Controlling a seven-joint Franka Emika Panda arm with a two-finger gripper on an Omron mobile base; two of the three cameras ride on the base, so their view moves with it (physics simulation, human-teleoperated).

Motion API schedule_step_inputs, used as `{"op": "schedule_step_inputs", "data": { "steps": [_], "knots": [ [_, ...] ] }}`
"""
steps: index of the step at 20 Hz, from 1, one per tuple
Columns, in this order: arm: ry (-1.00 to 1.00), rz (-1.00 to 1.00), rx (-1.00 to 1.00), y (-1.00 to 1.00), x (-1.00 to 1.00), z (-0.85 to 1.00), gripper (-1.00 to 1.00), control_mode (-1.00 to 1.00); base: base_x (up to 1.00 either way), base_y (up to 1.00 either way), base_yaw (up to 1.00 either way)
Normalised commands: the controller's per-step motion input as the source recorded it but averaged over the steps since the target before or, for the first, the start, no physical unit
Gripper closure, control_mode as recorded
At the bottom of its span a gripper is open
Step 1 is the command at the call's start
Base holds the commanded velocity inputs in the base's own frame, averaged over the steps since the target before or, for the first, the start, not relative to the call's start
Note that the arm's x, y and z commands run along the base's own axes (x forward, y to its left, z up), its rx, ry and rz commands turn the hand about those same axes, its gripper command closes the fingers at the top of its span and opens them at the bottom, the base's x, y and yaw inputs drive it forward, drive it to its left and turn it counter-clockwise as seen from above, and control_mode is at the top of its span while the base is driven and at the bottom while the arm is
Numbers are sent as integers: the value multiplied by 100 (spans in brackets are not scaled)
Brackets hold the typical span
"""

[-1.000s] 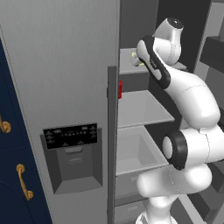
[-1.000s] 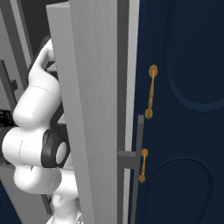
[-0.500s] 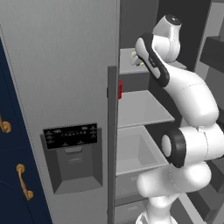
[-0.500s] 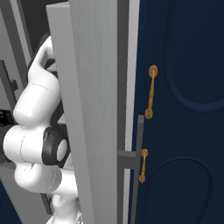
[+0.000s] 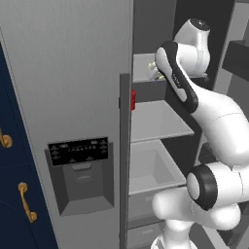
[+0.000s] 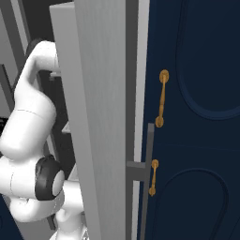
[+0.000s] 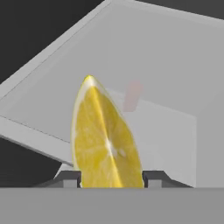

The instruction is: Grab a lemon wedge from the fridge and one ice cube from the ice bowl, and put them in the glass of lemonade.

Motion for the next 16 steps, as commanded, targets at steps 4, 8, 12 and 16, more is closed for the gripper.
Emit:
{"op": "schedule_step_inputs", "data": {
  "steps": [4, 8, 12, 16],
  "knots": [
    [-10, -1, 0, 1, -100, -2, 100, -100, 0, 0, 0],
    [-2, -2, 0, 0, -100, 0, 100, -100, 0, 0, 0],
    [0, 0, 0, 0, -100, -20, 100, -100, 0, 0, 0],
    [0, 0, 0, 0, -100, -33, 100, -100, 0, 0, 0]
  ]
}}
